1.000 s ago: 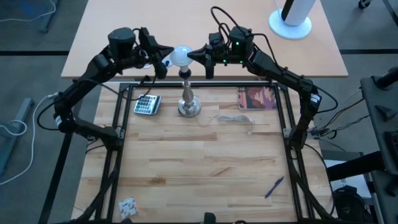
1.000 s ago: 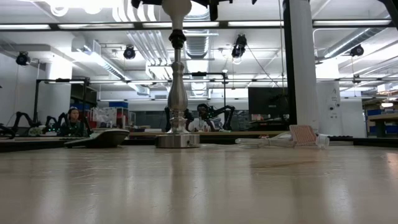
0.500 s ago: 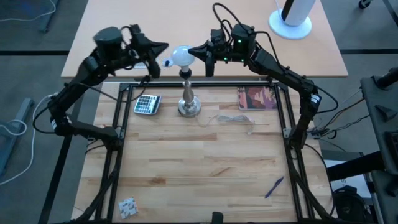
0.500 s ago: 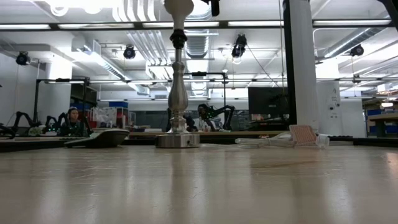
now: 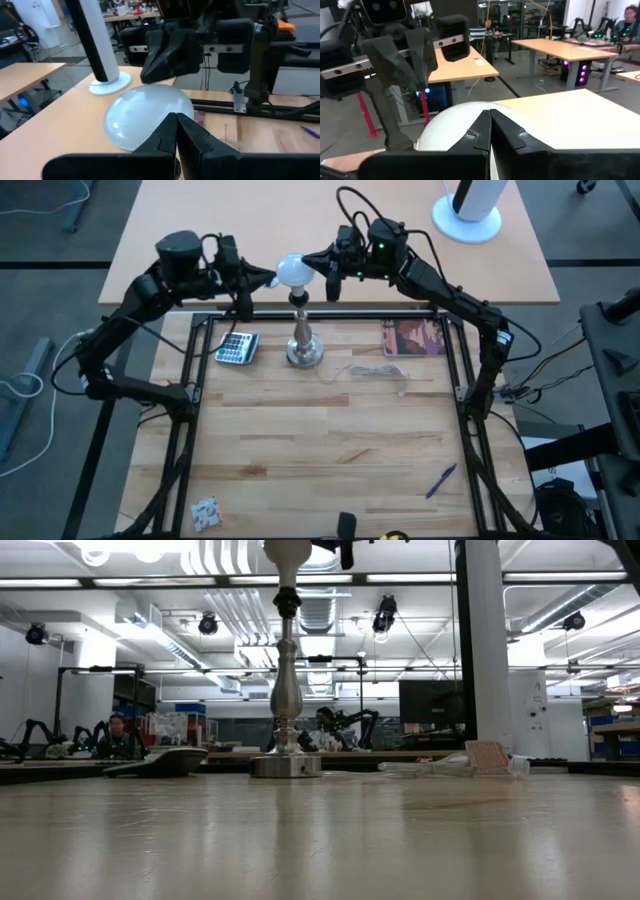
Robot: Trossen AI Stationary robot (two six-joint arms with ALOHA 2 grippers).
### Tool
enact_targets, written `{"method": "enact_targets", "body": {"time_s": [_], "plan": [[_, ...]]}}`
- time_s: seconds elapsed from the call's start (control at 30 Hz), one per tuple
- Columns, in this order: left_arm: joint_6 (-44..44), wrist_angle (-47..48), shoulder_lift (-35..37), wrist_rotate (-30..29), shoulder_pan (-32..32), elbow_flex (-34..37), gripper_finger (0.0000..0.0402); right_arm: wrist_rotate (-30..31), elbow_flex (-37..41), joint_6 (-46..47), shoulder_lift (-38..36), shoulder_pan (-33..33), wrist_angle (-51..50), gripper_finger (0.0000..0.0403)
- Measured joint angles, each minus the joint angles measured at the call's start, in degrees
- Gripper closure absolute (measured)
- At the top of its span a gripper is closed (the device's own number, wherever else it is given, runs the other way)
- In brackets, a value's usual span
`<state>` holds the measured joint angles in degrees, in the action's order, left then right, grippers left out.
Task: Screw lightbulb
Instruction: Insert the lightbulb into the table lamp
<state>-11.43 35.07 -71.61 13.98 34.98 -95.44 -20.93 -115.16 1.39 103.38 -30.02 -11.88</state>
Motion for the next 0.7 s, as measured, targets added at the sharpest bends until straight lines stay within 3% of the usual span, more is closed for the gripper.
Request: {"method": "enact_targets", "body": {"time_s": [0.7], "plan": [[-1.9, 0.0, -4.6, -5.0, 0.3, -0.2, 0.0402, -2.7, 0.4, 1.0, 0.4, 0.4, -3.1, 0.0403]]}}
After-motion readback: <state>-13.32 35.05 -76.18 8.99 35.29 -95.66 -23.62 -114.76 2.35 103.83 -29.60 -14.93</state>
